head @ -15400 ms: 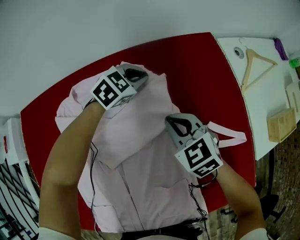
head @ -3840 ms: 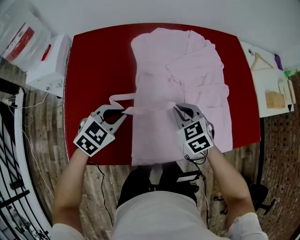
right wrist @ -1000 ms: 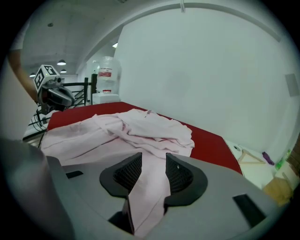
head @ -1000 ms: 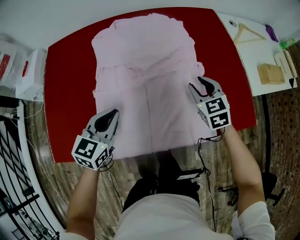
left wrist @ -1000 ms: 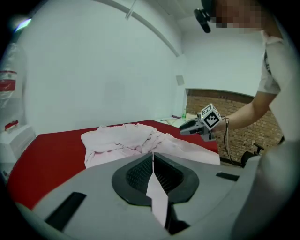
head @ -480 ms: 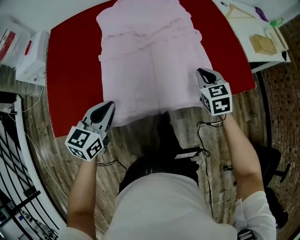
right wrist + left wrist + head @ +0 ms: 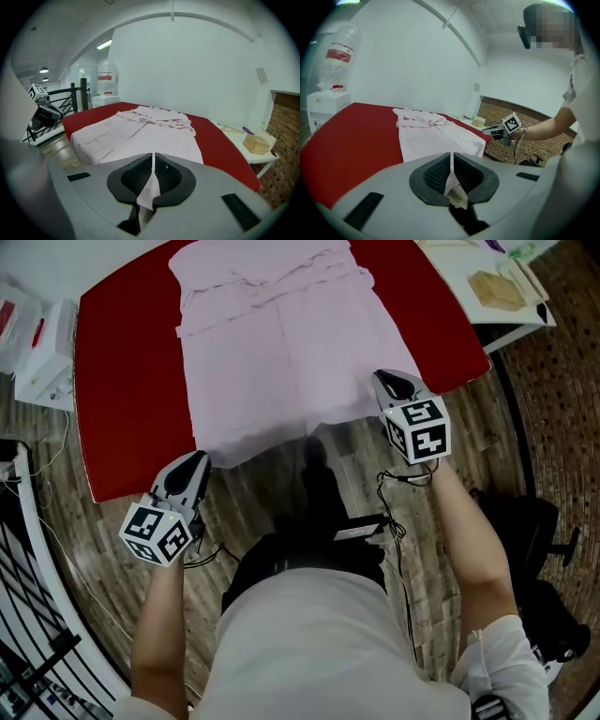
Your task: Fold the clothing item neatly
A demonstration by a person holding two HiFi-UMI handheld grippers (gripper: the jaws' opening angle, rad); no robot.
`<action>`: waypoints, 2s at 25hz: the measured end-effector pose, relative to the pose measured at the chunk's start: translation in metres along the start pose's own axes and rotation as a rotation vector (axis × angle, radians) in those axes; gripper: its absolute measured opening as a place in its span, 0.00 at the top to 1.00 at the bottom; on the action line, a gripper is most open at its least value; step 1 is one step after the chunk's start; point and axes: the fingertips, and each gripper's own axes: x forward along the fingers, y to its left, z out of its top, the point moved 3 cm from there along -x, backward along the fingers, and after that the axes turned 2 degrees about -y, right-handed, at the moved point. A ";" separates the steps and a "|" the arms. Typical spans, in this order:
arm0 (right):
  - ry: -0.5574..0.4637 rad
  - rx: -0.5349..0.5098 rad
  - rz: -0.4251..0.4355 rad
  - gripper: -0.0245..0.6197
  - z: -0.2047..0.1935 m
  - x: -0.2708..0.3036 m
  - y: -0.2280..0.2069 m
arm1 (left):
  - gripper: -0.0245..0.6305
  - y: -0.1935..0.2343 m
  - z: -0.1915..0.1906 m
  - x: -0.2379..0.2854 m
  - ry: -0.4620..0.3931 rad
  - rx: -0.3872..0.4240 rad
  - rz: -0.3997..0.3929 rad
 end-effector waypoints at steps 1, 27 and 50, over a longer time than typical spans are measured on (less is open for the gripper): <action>0.002 0.005 -0.004 0.92 -0.004 -0.004 0.003 | 0.95 0.000 -0.005 -0.004 0.003 -0.008 0.001; 0.237 0.130 0.166 0.73 -0.185 -0.021 0.001 | 0.94 0.014 -0.154 0.014 0.239 -0.271 0.118; 0.319 -0.127 0.459 0.56 -0.264 0.071 -0.084 | 0.46 0.092 -0.248 0.075 0.394 -0.115 0.288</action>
